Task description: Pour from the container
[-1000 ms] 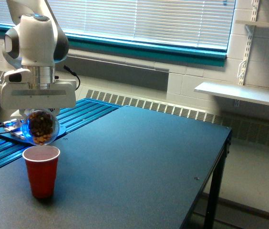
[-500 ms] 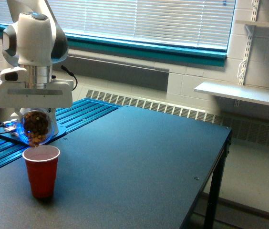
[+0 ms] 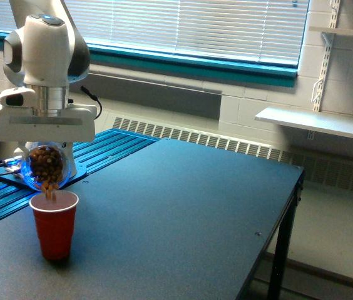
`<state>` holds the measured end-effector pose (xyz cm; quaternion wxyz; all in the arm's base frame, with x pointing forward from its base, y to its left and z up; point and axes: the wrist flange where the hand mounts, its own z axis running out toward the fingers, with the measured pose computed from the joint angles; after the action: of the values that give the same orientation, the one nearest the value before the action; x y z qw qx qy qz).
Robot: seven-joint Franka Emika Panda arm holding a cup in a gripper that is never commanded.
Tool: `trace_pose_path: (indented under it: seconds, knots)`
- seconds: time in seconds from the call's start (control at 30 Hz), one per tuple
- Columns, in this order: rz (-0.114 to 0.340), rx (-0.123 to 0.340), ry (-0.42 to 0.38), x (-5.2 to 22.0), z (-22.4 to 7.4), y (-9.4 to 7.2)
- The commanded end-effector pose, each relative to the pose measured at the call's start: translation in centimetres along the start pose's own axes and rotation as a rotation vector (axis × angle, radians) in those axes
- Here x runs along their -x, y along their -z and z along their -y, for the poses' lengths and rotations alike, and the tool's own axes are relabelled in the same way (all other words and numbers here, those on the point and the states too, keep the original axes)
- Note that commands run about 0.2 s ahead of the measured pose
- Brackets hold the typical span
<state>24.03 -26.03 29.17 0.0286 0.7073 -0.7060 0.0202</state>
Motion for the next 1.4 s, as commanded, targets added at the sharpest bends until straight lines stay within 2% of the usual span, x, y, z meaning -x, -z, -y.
trace_pose_path:
  seconds: [0.03,0.8,1.4]
  knots:
    - [0.003,0.024,0.033,0.18,0.56,0.03]
    - [0.008,0.047,0.046,0.08,1.11,0.07]
    - [0.031,0.064,0.064,0.15,1.11,0.30]
